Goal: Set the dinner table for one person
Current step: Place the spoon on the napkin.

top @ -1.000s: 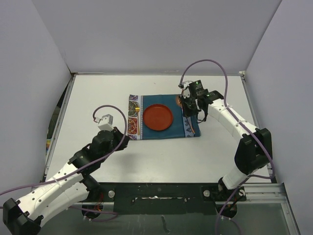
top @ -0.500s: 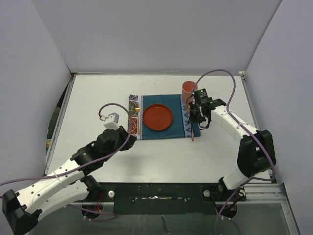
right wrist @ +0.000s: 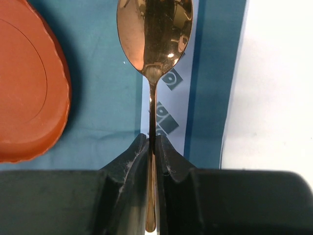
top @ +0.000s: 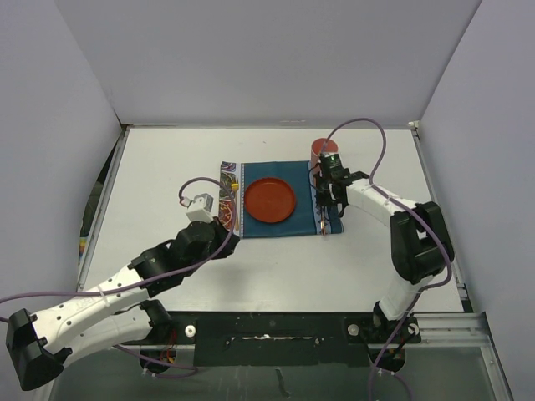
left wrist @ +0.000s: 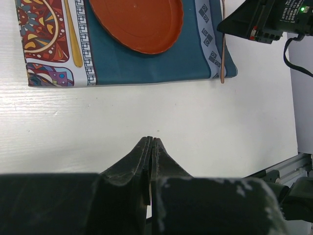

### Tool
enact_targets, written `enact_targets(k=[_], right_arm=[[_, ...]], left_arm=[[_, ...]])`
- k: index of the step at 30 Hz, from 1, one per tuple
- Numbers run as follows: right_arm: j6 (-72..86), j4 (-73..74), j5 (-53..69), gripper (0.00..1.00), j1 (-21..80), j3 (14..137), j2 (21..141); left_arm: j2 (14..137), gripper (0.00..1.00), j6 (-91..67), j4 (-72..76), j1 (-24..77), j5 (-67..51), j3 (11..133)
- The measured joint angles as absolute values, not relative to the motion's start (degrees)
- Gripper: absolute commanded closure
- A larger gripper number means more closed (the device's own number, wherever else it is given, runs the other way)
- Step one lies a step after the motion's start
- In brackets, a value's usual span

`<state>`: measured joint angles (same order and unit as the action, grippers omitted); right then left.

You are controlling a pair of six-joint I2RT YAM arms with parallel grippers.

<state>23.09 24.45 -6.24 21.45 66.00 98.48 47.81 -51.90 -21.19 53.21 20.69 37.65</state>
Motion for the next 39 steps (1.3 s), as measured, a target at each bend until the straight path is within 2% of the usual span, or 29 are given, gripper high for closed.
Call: enact_targets(k=[16, 39], right_arm=[[21.0, 22.3, -6.9, 1.0, 20.6, 73.2, 104.4], [22.6, 18.4, -5.5, 1.0, 20.3, 73.3, 109.6]], left_arm=[[44.6, 1.0, -54.7, -20.8, 53.8, 21.9, 31.9], [43.7, 1.0, -57.1, -19.9, 54.5, 21.8, 29.9]])
